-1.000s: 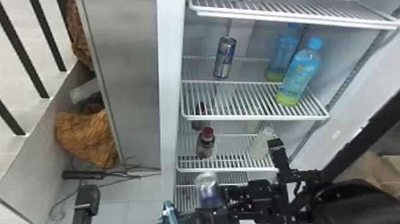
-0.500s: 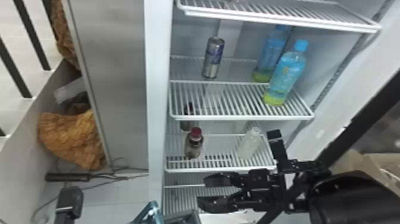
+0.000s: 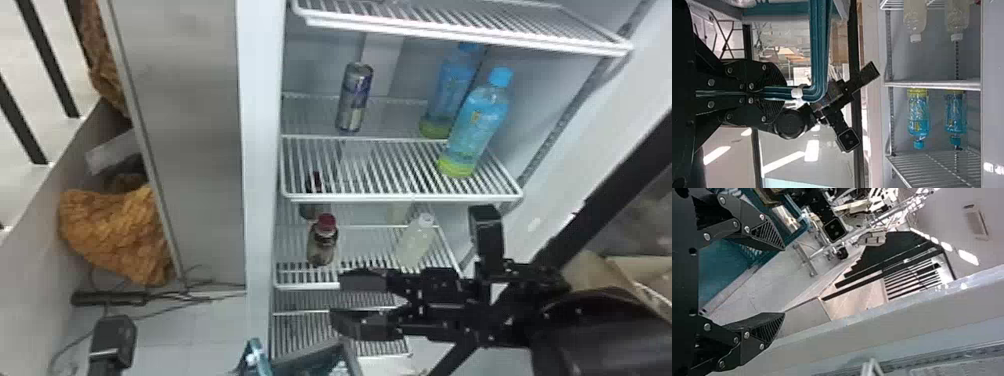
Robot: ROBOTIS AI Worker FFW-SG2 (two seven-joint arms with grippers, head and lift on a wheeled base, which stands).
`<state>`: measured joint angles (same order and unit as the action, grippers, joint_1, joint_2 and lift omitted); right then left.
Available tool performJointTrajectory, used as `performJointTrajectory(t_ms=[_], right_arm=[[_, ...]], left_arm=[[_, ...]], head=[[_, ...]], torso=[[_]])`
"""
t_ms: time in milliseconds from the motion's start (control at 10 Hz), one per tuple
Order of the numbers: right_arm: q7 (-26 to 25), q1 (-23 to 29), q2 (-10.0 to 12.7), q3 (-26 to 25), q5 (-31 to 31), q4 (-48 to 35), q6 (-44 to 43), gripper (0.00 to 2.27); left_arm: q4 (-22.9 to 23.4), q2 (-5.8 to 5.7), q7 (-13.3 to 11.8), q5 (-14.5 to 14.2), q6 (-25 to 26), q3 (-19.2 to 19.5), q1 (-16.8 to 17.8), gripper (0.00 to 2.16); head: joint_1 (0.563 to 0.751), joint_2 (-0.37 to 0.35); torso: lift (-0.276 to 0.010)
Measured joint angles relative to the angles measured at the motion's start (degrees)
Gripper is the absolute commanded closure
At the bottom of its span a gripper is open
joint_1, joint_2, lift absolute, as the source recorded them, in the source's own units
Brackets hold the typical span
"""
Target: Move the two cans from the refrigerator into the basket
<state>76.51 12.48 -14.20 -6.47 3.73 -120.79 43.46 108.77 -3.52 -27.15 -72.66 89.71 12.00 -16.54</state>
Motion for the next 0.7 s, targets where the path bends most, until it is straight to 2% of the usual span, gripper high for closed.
performJointTrajectory(t_ms=[400,700], right_arm=[[-8.24,2.03,0.87,-4.92,5.58,-5.16,-5.35,0.51],[-15.21,2.29,1.35,-5.63,10.46,-5.67,-9.57,0.51]], left_arm=[[0.00,0.00,0.00,-0.10,0.00,0.01,-0.05,1.20],[0.00,0.00,0.00,-0.12,0.00,0.11,-0.09,1.20]], head=[[0.695,-0.224],[0.695,-0.228]], torso=[[-0.035],[-0.035]])
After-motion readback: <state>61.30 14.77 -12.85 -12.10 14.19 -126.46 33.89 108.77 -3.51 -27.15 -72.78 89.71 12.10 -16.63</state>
